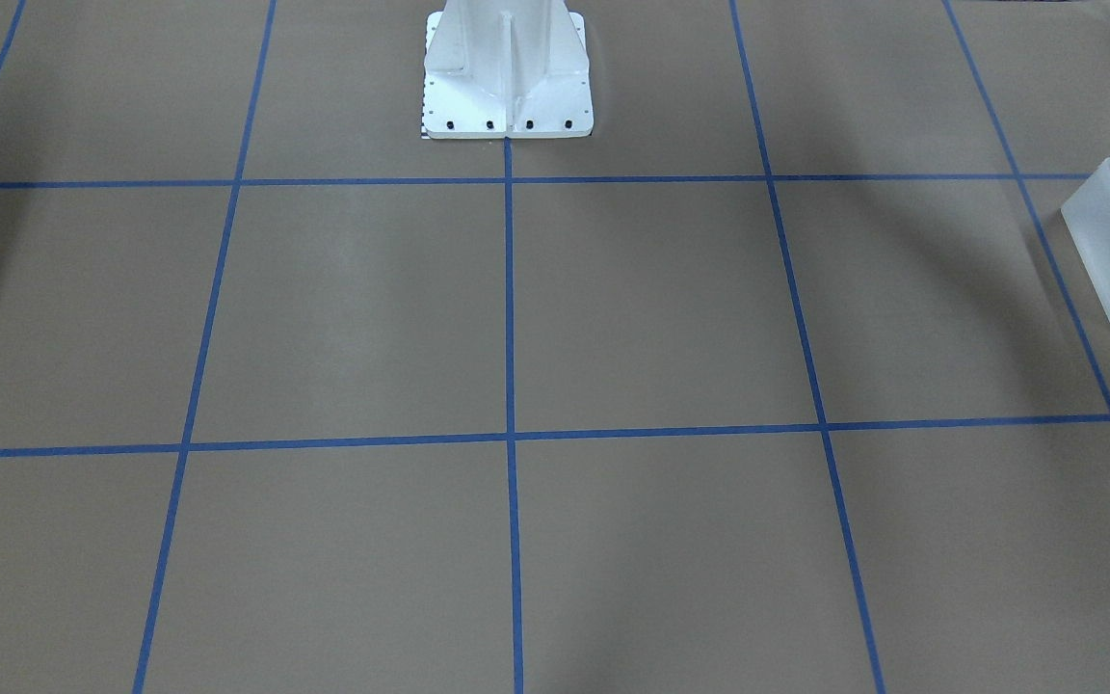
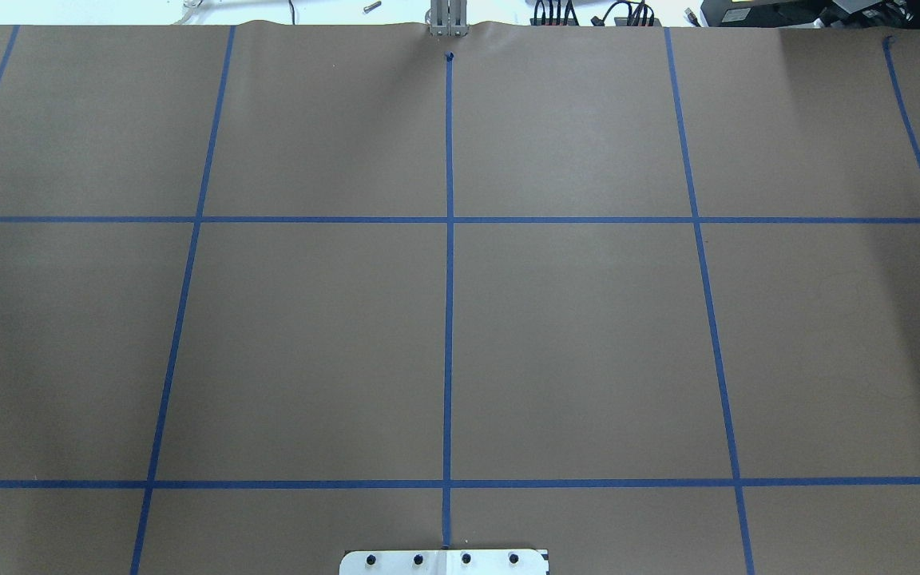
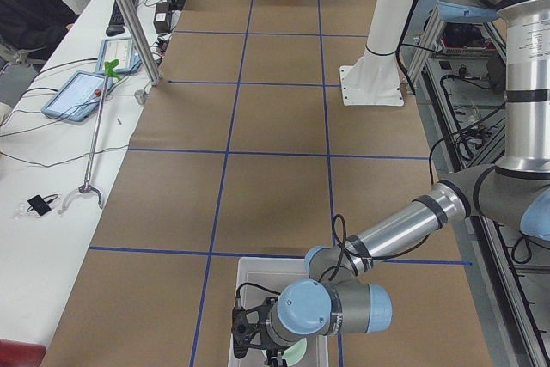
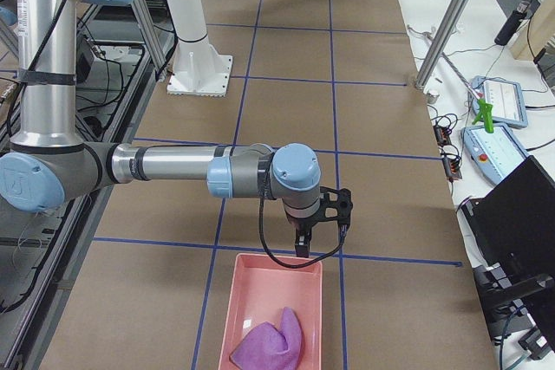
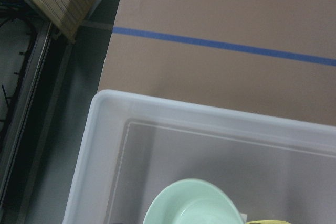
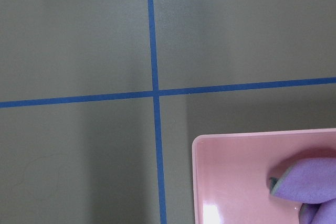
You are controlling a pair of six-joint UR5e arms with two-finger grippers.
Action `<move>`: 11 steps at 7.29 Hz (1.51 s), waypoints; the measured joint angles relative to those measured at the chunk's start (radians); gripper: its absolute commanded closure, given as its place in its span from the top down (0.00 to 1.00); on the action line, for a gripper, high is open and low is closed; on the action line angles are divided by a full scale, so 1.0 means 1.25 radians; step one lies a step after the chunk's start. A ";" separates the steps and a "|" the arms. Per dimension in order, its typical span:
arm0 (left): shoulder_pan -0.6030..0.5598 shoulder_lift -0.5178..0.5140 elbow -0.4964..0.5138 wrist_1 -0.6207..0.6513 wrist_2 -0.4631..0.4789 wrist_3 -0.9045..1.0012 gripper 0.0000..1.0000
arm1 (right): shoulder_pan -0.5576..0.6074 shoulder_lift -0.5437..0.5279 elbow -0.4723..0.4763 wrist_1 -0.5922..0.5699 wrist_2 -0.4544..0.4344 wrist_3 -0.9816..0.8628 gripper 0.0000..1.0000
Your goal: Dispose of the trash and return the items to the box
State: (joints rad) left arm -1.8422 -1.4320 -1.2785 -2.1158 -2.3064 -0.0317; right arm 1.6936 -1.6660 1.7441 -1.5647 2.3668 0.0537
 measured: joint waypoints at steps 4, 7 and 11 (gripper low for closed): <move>0.008 -0.017 -0.100 -0.006 -0.036 0.001 0.99 | 0.000 -0.001 -0.007 0.000 -0.001 0.000 1.00; 0.101 -0.076 -0.142 0.031 -0.039 -0.028 0.99 | 0.000 -0.003 -0.018 0.000 -0.002 -0.001 1.00; 0.226 -0.101 -0.352 0.249 -0.037 -0.161 0.99 | 0.000 -0.006 -0.031 -0.001 -0.001 -0.001 1.00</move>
State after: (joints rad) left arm -1.5597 -1.5588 -1.7185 -1.8045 -2.3532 -0.2334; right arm 1.6935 -1.6736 1.7048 -1.5657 2.3651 0.0521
